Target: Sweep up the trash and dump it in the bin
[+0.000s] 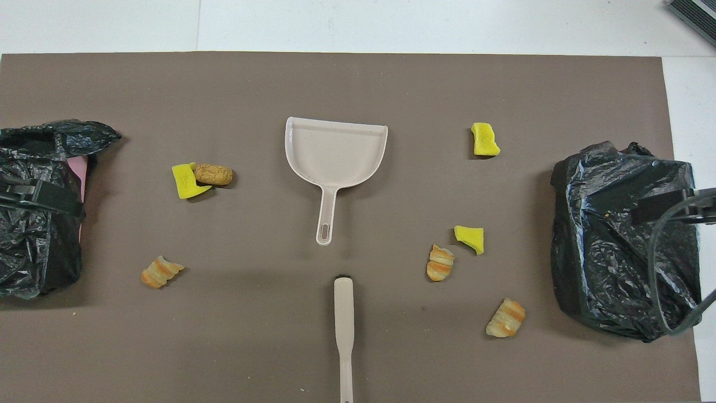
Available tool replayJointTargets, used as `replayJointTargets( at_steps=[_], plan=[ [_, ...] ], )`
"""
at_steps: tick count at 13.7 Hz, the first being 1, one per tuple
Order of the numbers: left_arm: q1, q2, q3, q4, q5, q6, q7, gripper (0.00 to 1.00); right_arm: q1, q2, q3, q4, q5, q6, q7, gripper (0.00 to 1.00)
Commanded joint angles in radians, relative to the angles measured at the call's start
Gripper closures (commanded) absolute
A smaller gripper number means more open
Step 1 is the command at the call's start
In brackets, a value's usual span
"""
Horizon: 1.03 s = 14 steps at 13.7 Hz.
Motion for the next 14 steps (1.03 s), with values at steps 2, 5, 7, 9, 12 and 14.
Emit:
replayJointTargets(
  at_steps=[2, 5, 7, 9, 12, 14],
  plan=[
    [0.008, -0.025, 0.0, -0.027, 0.012, 0.019, 0.015, 0.0, 0.002, -0.013, 0.005, -0.016, -0.009, 0.007, 0.037, 0.0],
    [0.022, -0.022, -0.001, -0.024, 0.014, 0.021, 0.008, 0.0, 0.004, -0.014, 0.005, -0.017, -0.009, 0.005, 0.061, 0.0],
    [0.024, -0.022, -0.002, -0.023, 0.014, 0.021, 0.008, 0.0, 0.003, -0.017, 0.005, -0.02, -0.007, 0.007, 0.063, 0.0],
    [0.022, -0.02, -0.002, -0.021, 0.012, 0.019, 0.01, 0.0, 0.001, -0.017, 0.005, -0.019, -0.001, 0.004, 0.06, 0.0],
    [0.015, -0.02, -0.002, -0.021, 0.011, 0.021, 0.002, 0.0, -0.005, -0.014, 0.004, -0.019, 0.002, 0.017, 0.052, 0.0],
    [0.008, -0.017, -0.005, -0.016, 0.011, 0.033, 0.007, 0.0, -0.002, -0.016, 0.004, -0.017, 0.002, 0.017, 0.054, 0.0]
  ],
)
